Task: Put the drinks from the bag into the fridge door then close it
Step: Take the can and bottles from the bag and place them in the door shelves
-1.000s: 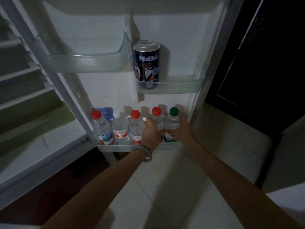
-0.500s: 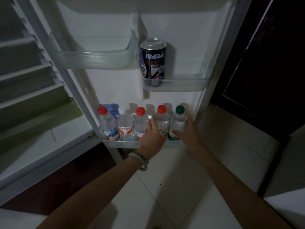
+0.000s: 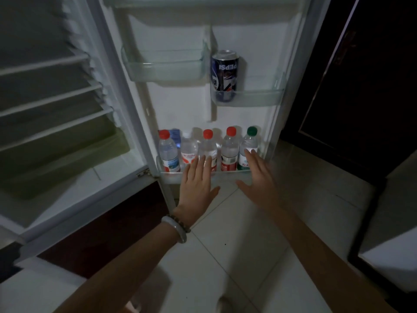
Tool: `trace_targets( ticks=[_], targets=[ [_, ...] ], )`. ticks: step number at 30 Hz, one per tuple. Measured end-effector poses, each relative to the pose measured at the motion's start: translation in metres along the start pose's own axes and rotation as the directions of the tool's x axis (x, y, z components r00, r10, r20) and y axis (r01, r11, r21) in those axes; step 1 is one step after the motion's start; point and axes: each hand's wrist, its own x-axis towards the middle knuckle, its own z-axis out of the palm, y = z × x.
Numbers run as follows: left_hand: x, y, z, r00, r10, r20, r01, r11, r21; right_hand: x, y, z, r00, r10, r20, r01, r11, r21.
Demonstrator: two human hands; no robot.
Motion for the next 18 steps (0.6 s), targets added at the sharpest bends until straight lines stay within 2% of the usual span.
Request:
trace_targets(
  ticks=[9,18],
  targets=[
    [-0.052,0.008,-0.037,0.999,0.048,0.019,-0.049,0.999,0.015,-0.044,-0.028,-0.032,1.0,0.013,-0.002,-0.013,0.999,-0.047],
    [-0.043,0.035,-0.044,0.994,0.107,-0.009,-0.107,0.994,0.005,-0.044,-0.012,-0.071,1.0,0.01,-0.001,-0.01,0.994,-0.106]
  ],
)
